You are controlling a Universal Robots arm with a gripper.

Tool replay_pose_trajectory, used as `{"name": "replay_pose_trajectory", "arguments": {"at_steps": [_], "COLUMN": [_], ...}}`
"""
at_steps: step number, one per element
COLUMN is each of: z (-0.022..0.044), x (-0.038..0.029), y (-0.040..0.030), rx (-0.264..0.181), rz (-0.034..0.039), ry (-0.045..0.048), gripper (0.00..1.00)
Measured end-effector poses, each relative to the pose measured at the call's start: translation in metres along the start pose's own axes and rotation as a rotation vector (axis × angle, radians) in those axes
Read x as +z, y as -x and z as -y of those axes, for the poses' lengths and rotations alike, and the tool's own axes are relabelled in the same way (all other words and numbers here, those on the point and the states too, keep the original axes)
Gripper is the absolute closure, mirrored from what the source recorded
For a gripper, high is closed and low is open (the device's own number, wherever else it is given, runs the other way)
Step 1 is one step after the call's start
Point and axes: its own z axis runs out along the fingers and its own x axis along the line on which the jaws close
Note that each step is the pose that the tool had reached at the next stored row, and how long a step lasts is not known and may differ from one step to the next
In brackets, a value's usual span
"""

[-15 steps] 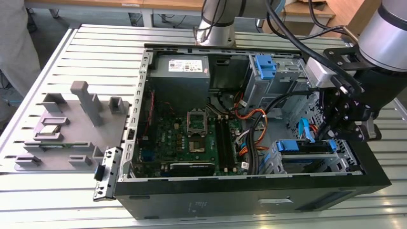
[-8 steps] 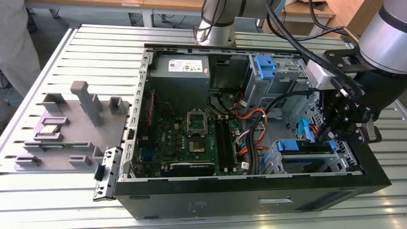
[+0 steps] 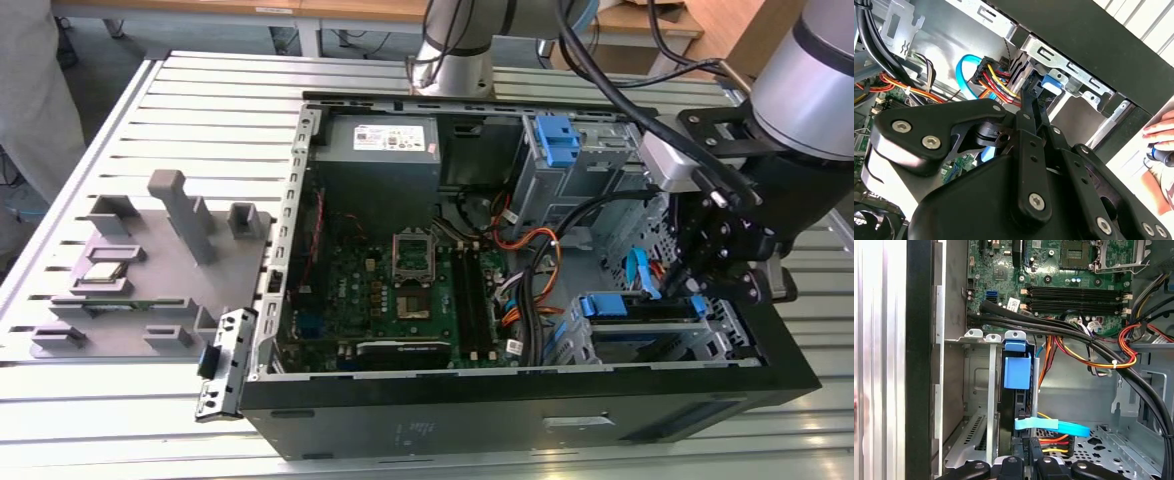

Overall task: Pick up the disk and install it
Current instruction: 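Insert the second disk wire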

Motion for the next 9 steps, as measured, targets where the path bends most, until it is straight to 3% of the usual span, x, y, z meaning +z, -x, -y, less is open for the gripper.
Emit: {"name": "replay_pose_trajectory", "arguments": {"at_steps": [3,9], "z": [-0.0004,-0.0005], "x": [0.0003,0.0005], "y": [-0.0003,-0.0019], "rx": [0.001,0.001], "rz": [0.0074,0.0086], "ry": [-0.0003,-0.0003], "gripper": [0.83,0.83]}}
